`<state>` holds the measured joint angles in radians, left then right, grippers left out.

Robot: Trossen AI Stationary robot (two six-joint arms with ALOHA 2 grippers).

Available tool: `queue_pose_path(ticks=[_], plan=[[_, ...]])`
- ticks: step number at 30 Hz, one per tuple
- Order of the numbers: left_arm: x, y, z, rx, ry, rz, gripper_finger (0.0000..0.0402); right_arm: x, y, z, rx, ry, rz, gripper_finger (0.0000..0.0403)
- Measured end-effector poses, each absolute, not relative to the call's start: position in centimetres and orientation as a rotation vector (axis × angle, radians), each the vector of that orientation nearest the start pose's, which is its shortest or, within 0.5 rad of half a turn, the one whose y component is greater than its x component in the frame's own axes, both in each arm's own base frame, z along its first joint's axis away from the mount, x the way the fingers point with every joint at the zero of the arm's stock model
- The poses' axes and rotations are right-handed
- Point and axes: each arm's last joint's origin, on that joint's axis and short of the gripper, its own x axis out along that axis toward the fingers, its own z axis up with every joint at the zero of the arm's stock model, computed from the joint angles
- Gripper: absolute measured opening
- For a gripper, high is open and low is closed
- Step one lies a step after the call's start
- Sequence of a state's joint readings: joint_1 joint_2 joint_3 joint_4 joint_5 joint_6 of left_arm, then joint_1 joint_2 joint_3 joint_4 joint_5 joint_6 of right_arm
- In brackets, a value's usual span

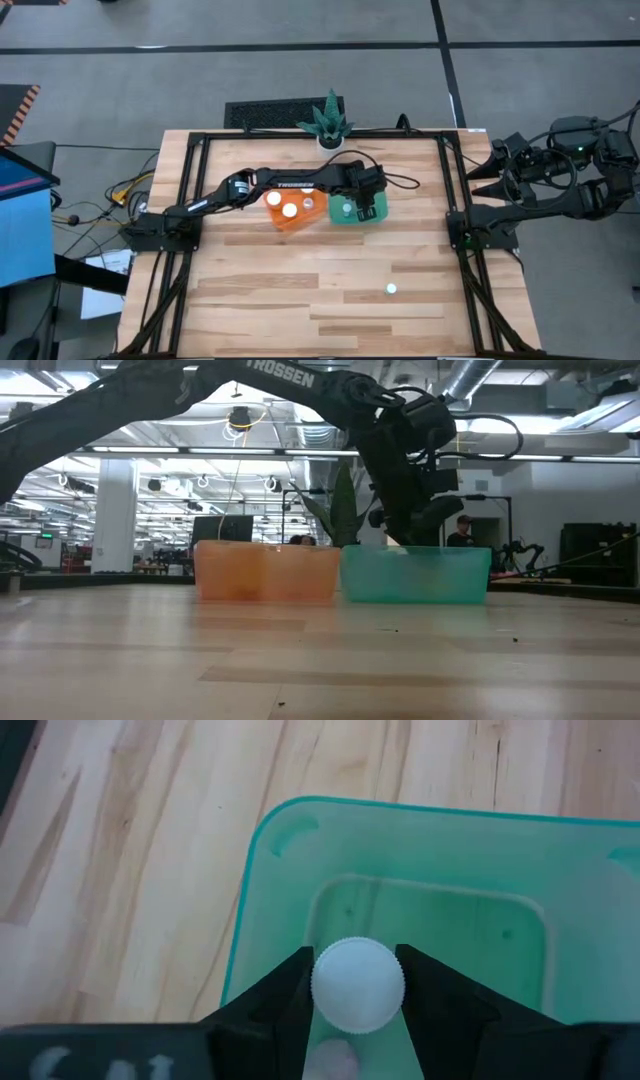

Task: Pick and place medicine bottles into bin by pill shape (circle, oval)
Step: Put the orange tablet bottle into the blue bin

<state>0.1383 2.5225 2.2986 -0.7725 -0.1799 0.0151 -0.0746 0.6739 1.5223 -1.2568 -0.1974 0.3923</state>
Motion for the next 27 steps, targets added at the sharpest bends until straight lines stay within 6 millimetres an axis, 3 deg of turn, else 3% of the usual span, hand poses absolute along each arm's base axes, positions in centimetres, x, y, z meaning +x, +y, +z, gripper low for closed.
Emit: queue_pose_path(ticks=[27], plan=[[53.39,7.84,17.98,0.016,1.002,0.249,0.0136,1.93,0.43,45.35,0.435,0.425,0.044,0.0243]])
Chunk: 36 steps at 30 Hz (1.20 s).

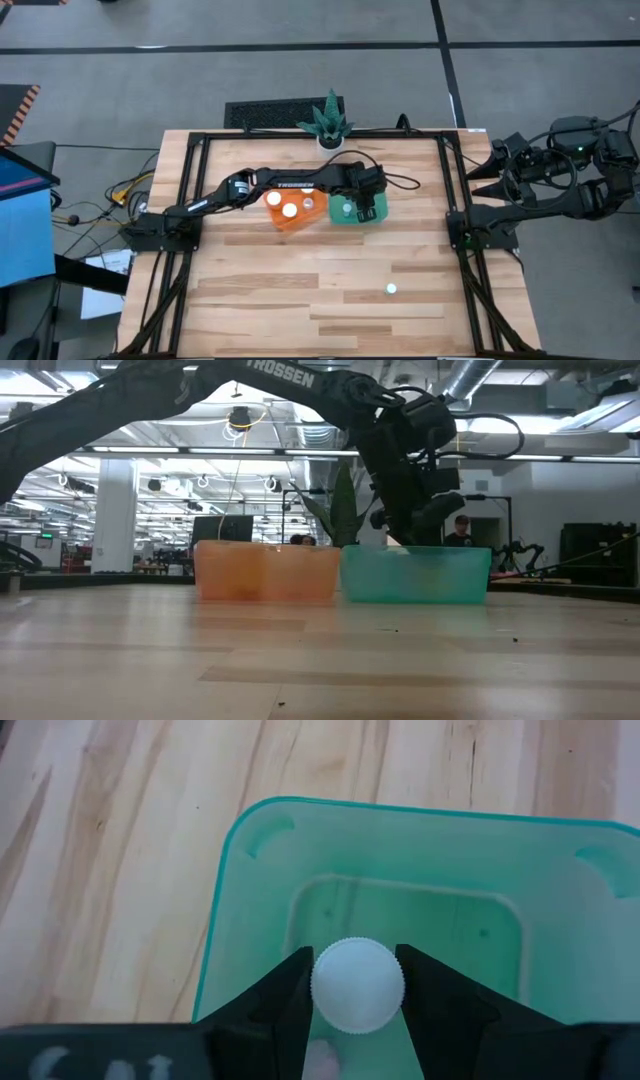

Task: Pick and place medicine bottles into bin by pill shape (circle, oval)
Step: Put the orange tablet bottle into the blue bin

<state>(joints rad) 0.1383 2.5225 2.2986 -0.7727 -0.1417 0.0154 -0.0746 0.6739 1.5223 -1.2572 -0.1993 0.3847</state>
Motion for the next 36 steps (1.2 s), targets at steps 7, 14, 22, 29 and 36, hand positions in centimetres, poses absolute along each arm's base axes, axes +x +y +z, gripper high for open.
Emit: queue_pose_path(ticks=[7,14,22,29,36], plan=[[53.39,7.83,17.98,0.018,1.002,0.24,0.0136,1.93,0.43,45.35,0.435,0.425,0.044,0.0243],[53.39,7.82,18.0,0.039,1.004,0.228,0.0136,1.93,0.43,45.35,0.435,0.425,0.044,0.0243],[53.41,7.68,17.99,0.029,1.004,0.183,0.0145,1.93,0.43,45.35,0.435,0.425,0.045,0.0243],[53.4,7.7,18.0,0.043,1.006,0.224,0.0232,1.92,0.45,45.34,0.436,0.426,0.048,0.0243],[53.38,7.65,18.53,0.063,1.004,0.292,0.0297,1.89,0.46,45.28,0.437,0.434,0.051,0.0243]])
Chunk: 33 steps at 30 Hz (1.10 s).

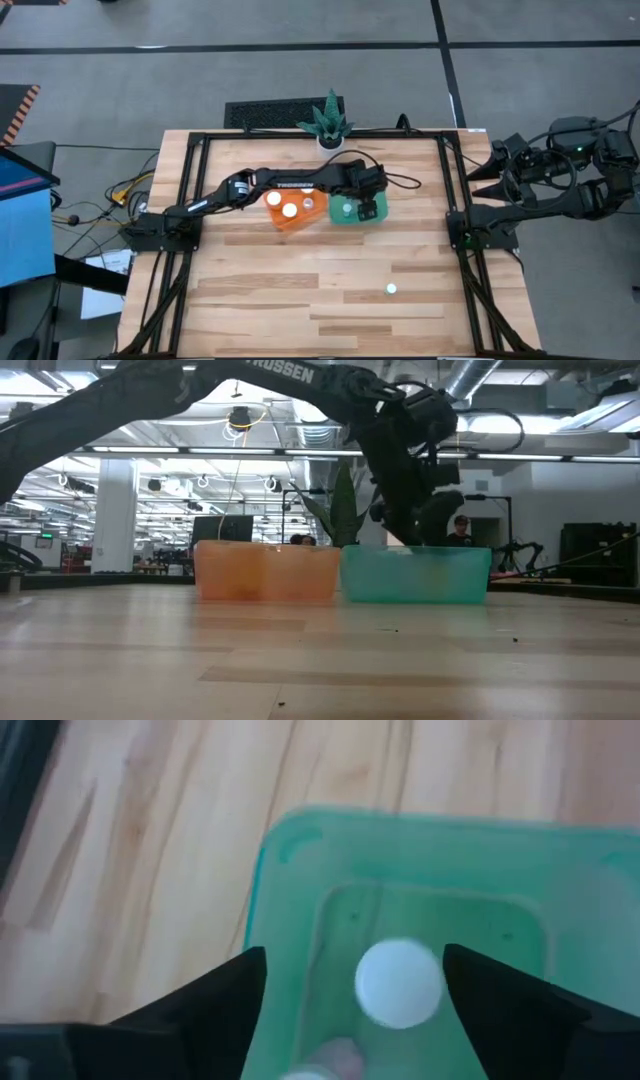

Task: Pick and place medicine bottles into bin by pill shape (circle, oval)
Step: Put the orange tablet bottle into the blue bin, then put the blue tablet bottle into the blue bin

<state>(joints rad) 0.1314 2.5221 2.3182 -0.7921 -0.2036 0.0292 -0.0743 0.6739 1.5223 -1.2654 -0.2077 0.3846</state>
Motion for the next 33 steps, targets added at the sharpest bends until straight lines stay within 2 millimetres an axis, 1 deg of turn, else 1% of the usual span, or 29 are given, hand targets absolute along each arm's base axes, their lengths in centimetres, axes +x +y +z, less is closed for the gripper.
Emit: queue_pose_path(ticks=[3,8,12,16,18,21,23,26,29,30,32,33], plan=[[53.5,7.5,19.3,0.04,0.984,0.281,0.0307,1.8,0.5,45.2,0.438,0.446,0.048,0.0243],[53.1,6.9,20.5,0.025,0.994,0.238,0.0308,1.8,0.5,45.1,0.439,0.449,0.047,0.0243],[52.5,5.5,23.1,0.027,0.964,0.201,0.0308,1.8,0.5,45.1,0.438,0.45,0.048,0.0243],[51.6,3.0,26.0,0.015,0.924,0.099,0.0308,1.8,0.5,45.1,0.435,0.449,0.05,0.0243],[51.3,1.3,27.5,0.003,0.883,0.018,0.0308,1.8,0.5,45.1,0.425,0.449,0.052,0.0243],[50.9,-1.9,29.1,0.016,0.827,-0.076,0.0308,1.8,0.5,45.1,0.42,0.448,0.053,0.0243],[51.0,-4.1,29.5,0.03,0.789,-0.127,0.0308,1.8,0.5,45.1,0.418,0.448,0.053,0.0243],[51.0,-7.4,29.6,0.065,0.747,-0.183,0.0308,1.8,0.5,45.1,0.414,0.448,0.054,0.0243],[51.5,-10.2,28.9,0.149,0.695,-0.195,0.0308,1.8,0.5,45.1,0.413,0.448,0.055,0.0243],[51.5,-10.9,28.2,0.171,0.708,-0.195,0.0308,1.8,0.5,45.1,0.413,0.448,0.055,0.0243],[52.2,-12.0,27.1,0.18,0.674,-0.204,0.0308,1.8,0.5,45.2,0.413,0.447,0.055,0.0243],[52.1,-12.2,26.6,0.184,0.7,-0.208,0.0308,1.8,0.5,45.1,0.413,0.448,0.054,0.0243]])
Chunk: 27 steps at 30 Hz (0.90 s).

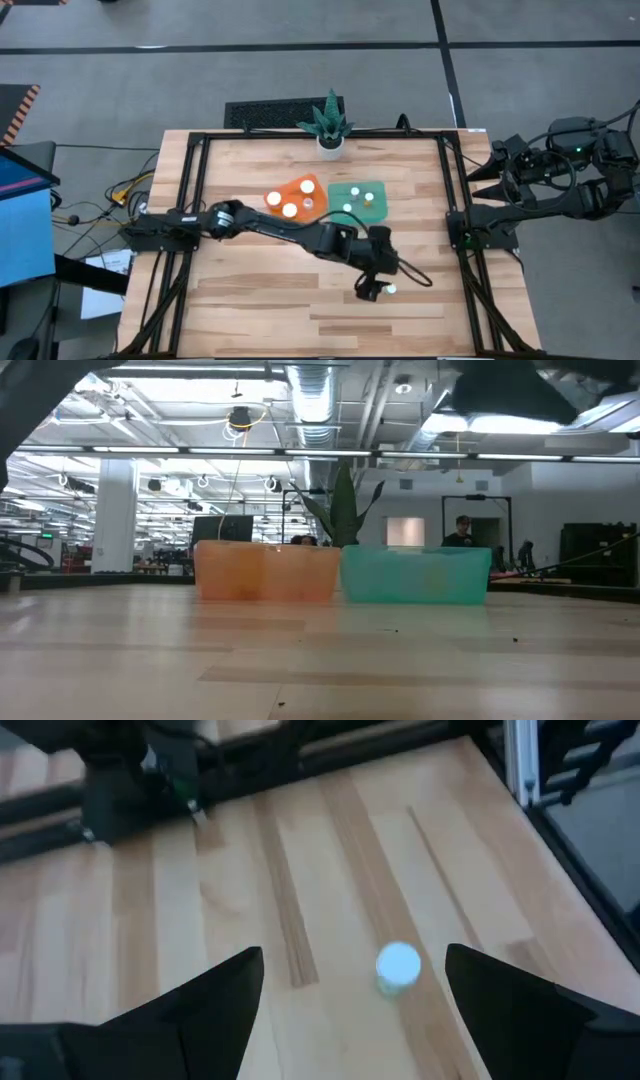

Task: Pick and place medicine bottles into bin by pill shape (circle, oval)
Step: Put the blue tablet bottle into the blue bin

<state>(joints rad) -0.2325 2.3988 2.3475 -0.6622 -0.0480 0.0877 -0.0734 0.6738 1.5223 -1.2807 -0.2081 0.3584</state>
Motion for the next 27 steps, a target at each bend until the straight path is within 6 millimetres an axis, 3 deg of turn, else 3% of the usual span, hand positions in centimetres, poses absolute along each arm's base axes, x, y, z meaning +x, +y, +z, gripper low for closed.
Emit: queue_pose_path(ticks=[10,20,27], plan=[[55.2,-14.4,20.7,0.115,0.597,-0.265,0.0308,1.7,0.5,44.9,0.416,0.474,0.051,0.0243],[55.4,-16.5,16.6,0.128,0.655,-0.3,0.0308,1.7,0.5,44.9,0.404,0.477,0.054,0.0243],[55.1,-16.8,16.1,0.125,0.693,-0.235,0.0294,1.7,0.5,44.9,0.399,0.476,0.056,0.0243]])
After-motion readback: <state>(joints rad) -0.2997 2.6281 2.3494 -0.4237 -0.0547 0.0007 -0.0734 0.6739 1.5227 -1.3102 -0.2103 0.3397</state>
